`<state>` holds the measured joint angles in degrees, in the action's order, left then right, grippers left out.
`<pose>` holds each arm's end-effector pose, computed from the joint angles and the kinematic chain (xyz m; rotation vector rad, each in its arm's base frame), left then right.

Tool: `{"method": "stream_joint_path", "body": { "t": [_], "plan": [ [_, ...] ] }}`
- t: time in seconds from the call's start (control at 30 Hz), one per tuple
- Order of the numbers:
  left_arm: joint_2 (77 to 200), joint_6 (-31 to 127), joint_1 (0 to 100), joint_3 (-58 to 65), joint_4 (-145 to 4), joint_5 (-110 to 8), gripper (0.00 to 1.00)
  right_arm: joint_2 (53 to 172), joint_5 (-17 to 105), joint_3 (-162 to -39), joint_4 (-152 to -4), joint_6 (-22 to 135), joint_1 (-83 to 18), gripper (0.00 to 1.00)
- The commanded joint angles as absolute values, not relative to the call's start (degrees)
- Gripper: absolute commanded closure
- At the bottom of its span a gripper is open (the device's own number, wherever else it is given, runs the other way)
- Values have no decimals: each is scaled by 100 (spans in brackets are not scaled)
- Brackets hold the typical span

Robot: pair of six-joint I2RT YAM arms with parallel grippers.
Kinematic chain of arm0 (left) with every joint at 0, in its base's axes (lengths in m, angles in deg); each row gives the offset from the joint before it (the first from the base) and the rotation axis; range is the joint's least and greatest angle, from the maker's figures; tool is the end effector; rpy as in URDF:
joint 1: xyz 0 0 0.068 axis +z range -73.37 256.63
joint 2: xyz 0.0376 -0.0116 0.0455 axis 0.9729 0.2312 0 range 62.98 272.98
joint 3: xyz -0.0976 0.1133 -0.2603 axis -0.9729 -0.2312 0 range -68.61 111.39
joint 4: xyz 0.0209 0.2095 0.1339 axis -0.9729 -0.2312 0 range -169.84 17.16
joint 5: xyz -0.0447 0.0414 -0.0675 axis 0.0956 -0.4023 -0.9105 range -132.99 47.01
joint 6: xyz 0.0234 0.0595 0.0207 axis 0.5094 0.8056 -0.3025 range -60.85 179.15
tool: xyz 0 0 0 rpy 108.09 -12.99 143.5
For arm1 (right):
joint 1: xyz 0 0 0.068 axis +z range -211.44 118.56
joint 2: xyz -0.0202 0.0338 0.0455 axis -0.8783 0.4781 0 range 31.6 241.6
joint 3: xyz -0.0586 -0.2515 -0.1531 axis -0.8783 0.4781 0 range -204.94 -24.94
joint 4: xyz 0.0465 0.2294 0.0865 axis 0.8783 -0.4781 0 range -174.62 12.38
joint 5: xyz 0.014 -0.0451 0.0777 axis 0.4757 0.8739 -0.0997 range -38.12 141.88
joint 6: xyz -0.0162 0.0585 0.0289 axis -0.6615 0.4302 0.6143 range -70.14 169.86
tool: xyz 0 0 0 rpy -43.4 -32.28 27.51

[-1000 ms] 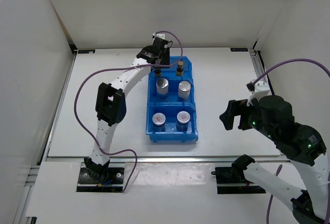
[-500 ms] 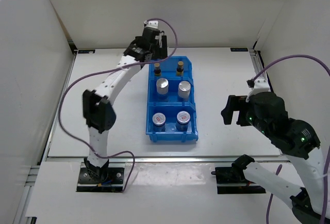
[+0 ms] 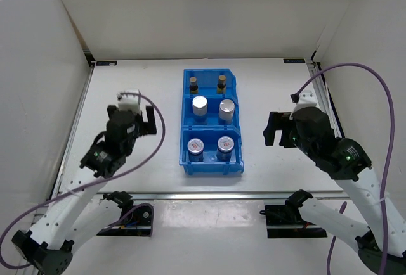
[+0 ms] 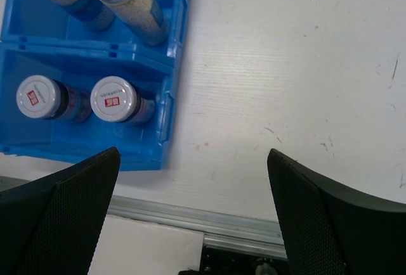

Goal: Organize the condiment bottles

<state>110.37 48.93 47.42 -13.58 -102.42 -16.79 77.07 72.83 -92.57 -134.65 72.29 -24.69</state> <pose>0.1491 -0.0563 0.3732 0.0189 1.9127 -0.0166 0.0991 0.0502 0.3940 -0.0613 2.1402 0.2066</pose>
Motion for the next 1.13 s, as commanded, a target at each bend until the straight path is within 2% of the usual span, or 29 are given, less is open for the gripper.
{"method": "stream_joint_path", "body": {
  "t": [0.0, 0.1, 0.23, 0.37, 0.57, 0.83, 1.1],
  "plan": [
    [10021, 5281, 4509, -2430, -9906, -1338, 0, 7757, 7288, -9218, -12798, 7087, -2470, 0],
    [9244, 5475, 4359, -3025, -9001, -759, 0, 8046, 7463, -9086, -12561, 6876, -2470, 0],
    [8426, 5748, 4359, -3354, -8620, -757, 0, 8433, 7946, -9033, -12561, 6752, -2470, 0],
    [8424, 5880, 4359, -3301, -8918, -362, 0, 8328, 8167, -8955, -12491, 6814, -2470, 0],
    [8600, 5933, 4359, -3249, -9051, -361, 0, 7871, 8352, -8637, -12543, 7209, -2470, 0],
    [8653, 5880, 4359, -3143, -9174, -247, 0, 7871, 8475, -8585, -12657, 7455, -2470, 0],
    [8424, 6022, 4359, -3705, -8646, -300, 0, 7704, 8536, -8585, -12710, 7455, -2470, 0]
  ]
}}
